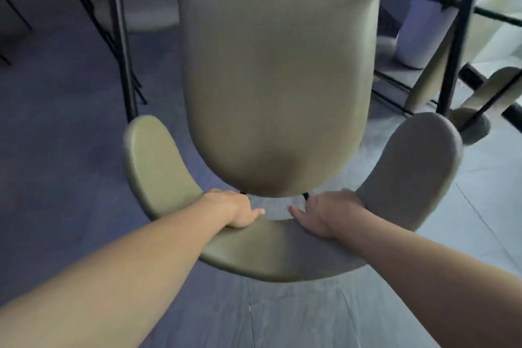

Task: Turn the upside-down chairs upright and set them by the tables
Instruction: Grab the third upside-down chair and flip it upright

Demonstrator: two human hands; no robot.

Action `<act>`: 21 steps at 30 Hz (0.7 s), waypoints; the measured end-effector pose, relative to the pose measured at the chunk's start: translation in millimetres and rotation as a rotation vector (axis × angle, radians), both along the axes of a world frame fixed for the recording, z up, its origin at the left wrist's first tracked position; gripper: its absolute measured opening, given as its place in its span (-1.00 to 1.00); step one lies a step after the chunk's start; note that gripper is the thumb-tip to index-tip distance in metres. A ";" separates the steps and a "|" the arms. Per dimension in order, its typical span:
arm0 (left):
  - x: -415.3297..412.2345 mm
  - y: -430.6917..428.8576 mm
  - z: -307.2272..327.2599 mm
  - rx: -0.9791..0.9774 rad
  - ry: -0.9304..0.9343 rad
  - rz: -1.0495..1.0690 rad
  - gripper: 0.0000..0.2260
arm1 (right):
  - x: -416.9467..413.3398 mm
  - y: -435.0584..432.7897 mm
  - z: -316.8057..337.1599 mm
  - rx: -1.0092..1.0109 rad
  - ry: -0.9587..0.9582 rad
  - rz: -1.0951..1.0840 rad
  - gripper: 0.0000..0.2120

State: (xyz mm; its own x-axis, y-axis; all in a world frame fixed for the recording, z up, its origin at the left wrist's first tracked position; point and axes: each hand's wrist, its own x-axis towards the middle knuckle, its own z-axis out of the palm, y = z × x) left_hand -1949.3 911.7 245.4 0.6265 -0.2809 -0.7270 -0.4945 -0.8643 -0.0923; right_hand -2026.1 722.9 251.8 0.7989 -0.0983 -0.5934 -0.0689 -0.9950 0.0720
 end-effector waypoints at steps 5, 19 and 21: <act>77.1 -33.5 98.9 0.015 0.036 -0.023 -0.27 | 80.2 -24.9 115.6 0.015 0.127 -0.054 -0.20; 251.5 -62.0 242.3 -0.227 -0.298 -0.042 -0.47 | 255.4 -58.8 235.4 0.008 -0.243 0.028 -0.42; 270.4 -69.1 248.7 -0.298 -0.352 0.032 -0.53 | 277.5 -65.9 238.3 -0.026 -0.320 0.076 -0.48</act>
State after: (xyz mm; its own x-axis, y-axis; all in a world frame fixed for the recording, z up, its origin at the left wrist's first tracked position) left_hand -1679.0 842.6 494.1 0.8327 -0.4214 -0.3591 -0.4498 -0.8931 0.0050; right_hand -1748.6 657.0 490.1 0.9500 -0.0431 -0.3091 -0.0178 -0.9963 0.0843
